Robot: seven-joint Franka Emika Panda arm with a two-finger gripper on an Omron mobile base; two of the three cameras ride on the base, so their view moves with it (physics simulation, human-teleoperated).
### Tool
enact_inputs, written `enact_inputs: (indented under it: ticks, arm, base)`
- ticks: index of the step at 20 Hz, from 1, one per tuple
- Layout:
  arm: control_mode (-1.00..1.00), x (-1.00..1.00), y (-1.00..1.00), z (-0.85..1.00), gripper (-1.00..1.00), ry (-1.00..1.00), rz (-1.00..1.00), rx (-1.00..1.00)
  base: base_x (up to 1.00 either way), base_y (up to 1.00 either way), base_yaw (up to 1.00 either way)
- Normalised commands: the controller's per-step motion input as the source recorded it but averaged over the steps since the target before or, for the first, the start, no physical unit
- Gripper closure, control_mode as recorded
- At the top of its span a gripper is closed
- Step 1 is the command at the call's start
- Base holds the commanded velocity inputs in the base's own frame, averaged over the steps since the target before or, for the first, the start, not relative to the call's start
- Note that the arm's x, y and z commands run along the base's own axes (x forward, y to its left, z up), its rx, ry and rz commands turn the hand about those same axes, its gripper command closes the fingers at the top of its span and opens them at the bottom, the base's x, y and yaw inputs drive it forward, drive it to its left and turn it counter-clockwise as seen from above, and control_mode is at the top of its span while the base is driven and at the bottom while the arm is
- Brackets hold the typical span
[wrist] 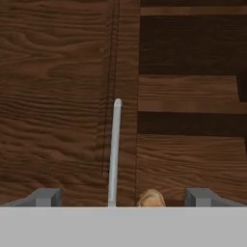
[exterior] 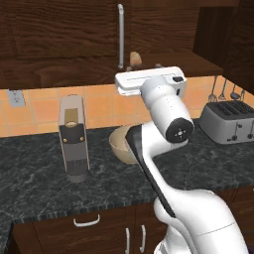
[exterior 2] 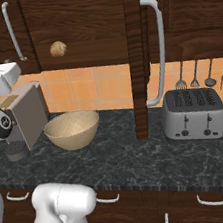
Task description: Open the cabinet, pick up the bread from the cabinet and place it in the basket. Then move the basket to the dining counter.
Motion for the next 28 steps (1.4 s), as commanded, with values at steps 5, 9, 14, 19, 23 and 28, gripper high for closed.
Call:
enact_inputs:
  ticks: [5,9,14,19,23,28]
  arm:
    - [-1.00,0.49,0.18,0.13,-1.00,0.00,-0.03,0.00]
    - [-1.00,0.66,0.04,0.01,-1.00,0.00,0.02,0.00]
    - [-1.00,0.49,0.02,0.00,-1.00,0.00,0.00,0.00]
    - [-1.00,0.55,0.08,-0.01,-1.00,0.00,0.00,0.00]
    - [-1.00,0.52,0.04,-0.03,-1.00,0.00,0.00,0.00]
    - [-1.00,0.52,0.16,-0.03,-1.00,0.00,0.00,0.00]
  base:
    - [0.00,0.00,0.00]
    - [0.00,0.00,0.00]
    - [0.00,0.00,0.00]
    - [0.00,0.00,0.00]
    - [0.00,0.00,0.00]
    - [0.00,0.00,0.00]
